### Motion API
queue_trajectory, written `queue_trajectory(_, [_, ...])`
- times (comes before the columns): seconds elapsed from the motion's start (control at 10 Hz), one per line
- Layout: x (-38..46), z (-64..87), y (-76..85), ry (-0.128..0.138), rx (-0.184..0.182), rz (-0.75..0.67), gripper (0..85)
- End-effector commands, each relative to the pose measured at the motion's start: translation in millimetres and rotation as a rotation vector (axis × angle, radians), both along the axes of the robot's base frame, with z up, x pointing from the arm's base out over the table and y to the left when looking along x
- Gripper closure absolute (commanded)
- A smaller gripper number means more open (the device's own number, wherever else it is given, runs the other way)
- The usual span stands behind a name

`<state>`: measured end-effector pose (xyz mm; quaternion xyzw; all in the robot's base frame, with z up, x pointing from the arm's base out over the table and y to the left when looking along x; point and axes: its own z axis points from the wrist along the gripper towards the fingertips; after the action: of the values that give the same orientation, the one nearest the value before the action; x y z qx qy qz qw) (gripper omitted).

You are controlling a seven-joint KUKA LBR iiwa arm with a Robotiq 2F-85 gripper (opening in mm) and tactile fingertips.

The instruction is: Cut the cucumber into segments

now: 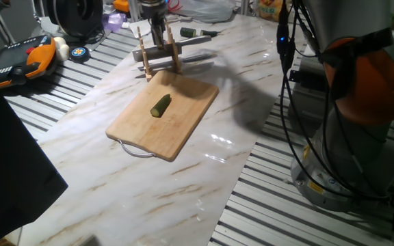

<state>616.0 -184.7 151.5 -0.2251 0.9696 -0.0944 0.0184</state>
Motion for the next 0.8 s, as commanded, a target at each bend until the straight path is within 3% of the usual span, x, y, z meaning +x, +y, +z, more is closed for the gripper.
queue_trajectory(0.0, [-0.1,-0.7,-0.1,0.008,0.001,-0.001,0.0])
queue_trajectory(0.1, [-0.5,-0.4,-0.9,0.019,0.014,-0.003,0.0])
queue_trajectory(0.4, [-1.5,-1.3,-1.8,0.019,-0.006,-0.003,0.0])
queue_trajectory(0.7, [-1.9,-0.7,-1.5,-0.002,-0.015,0.001,0.0])
